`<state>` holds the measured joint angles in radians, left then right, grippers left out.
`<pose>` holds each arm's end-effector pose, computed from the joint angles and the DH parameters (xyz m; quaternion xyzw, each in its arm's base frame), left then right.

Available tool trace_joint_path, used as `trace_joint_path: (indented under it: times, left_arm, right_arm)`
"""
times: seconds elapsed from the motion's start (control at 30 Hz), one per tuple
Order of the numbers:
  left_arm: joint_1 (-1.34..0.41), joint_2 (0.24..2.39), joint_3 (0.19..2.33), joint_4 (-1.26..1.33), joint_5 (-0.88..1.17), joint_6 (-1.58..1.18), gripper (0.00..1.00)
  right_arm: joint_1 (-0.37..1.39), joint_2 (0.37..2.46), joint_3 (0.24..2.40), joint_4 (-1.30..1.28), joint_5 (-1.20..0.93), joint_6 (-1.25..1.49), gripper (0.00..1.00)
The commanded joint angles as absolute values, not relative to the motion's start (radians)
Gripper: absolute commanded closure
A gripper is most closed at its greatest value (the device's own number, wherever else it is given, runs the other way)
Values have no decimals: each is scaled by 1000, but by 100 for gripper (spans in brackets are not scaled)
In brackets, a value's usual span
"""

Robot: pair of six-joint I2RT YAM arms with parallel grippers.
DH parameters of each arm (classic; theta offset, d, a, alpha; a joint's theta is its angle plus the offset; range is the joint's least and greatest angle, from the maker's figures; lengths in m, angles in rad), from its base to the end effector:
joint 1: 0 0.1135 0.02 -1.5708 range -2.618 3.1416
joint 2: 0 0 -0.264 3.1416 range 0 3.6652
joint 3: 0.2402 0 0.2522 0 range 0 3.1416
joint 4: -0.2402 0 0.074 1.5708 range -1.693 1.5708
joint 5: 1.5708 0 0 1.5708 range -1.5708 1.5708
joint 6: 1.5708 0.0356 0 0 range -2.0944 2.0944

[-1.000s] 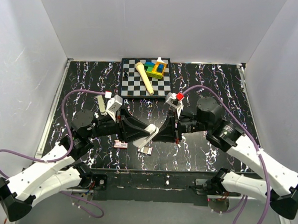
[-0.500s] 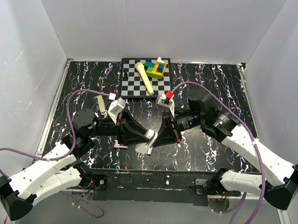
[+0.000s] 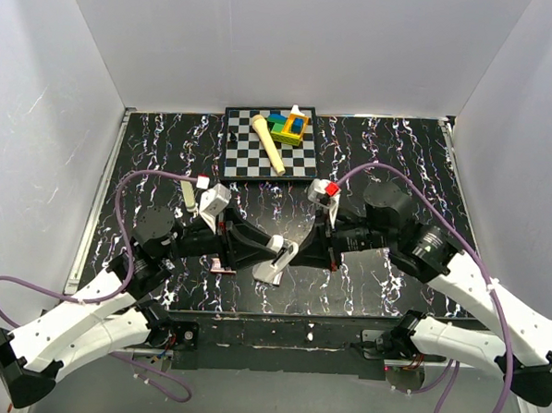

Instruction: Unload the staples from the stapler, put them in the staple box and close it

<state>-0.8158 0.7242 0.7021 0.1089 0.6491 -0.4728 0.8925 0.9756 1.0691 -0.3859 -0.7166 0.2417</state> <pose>0.1011 -0.1389 0.3519 0.3409 0.5910 -0.5919 0.4291 0.1116 0.1757 0.3856 -0.4385 0.6453 0.5375 0.3200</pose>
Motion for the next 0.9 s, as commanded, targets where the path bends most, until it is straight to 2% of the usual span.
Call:
trace_joint_path:
  times: [0.0, 0.2, 0.33, 0.4, 0.57, 0.67, 0.77, 0.87]
  left_arm:
    - [-842, 680, 752, -30, 517, -416, 100]
    - [-841, 650, 850, -181, 280, -351, 100]
    - [-841, 673, 955, -361, -86, -310, 100]
    - [-841, 718, 1027, -448, -237, -282, 100]
    - [-821, 845, 1126, -549, -455, -230, 100]
    - [-725, 913, 1137, -546, -483, -212, 100]
    - [-554, 954, 1131, -532, -336, -242, 100]
    - [-434, 995, 1117, -514, -296, -253, 100]
  right_arm:
    - [888, 890, 1020, -271, -442, 218, 97]
    - [887, 801, 960, -336, -260, 225, 92]
    - [887, 775, 928, -417, -30, 273, 94]
    - [888, 775, 907, -429, -5, 296, 95]
    - [887, 775, 839, -394, -5, 347, 94]
    - [887, 775, 798, -374, 55, 382, 94]
    - [887, 784, 772, -361, 52, 402, 95]
    - [887, 787, 750, -353, 32, 413, 96]
